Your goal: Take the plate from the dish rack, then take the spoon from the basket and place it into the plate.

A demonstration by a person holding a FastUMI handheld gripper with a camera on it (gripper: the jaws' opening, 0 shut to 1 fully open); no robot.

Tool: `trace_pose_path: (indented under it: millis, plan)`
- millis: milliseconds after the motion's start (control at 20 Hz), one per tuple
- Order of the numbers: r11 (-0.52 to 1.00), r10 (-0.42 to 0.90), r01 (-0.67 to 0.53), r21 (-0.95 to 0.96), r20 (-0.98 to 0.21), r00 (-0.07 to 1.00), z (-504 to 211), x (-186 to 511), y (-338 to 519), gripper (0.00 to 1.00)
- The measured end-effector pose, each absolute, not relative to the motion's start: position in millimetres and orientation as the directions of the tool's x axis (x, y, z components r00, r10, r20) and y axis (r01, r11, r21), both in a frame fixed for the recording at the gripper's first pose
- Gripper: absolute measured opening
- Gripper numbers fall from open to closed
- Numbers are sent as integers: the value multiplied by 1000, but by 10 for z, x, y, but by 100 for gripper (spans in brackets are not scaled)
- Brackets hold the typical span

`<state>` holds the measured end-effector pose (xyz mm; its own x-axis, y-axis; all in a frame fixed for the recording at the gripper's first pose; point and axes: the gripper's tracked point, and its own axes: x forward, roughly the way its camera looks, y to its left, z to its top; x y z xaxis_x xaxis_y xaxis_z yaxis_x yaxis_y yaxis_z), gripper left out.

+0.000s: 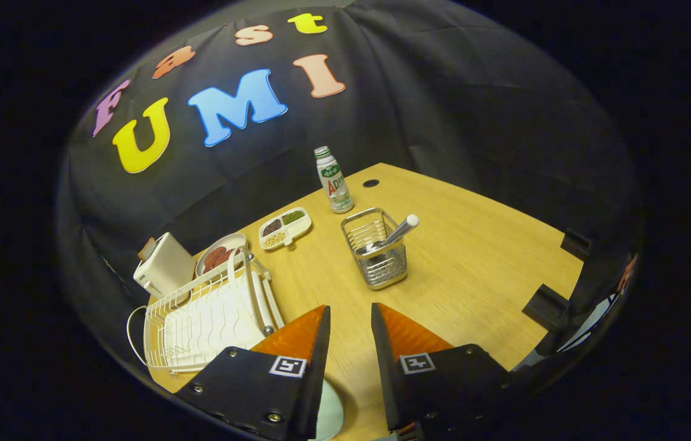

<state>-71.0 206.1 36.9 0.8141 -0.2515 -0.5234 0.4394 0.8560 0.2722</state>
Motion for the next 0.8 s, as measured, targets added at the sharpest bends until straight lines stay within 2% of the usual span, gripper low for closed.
trace_pose_path:
  millis: [200, 400, 750, 800]
  plan:
    - [805, -337, 508, 306, -470, 816, 441, -438, 1642, 41]
    - [761, -385, 560, 328, -467, 796, 285, -291, 1383, 41]
    - [789, -392, 548, 278, -460, 797, 169, 23, 1203, 41]
    - [801, -369, 524, 290, -450, 813, 155, 106, 1226, 31]
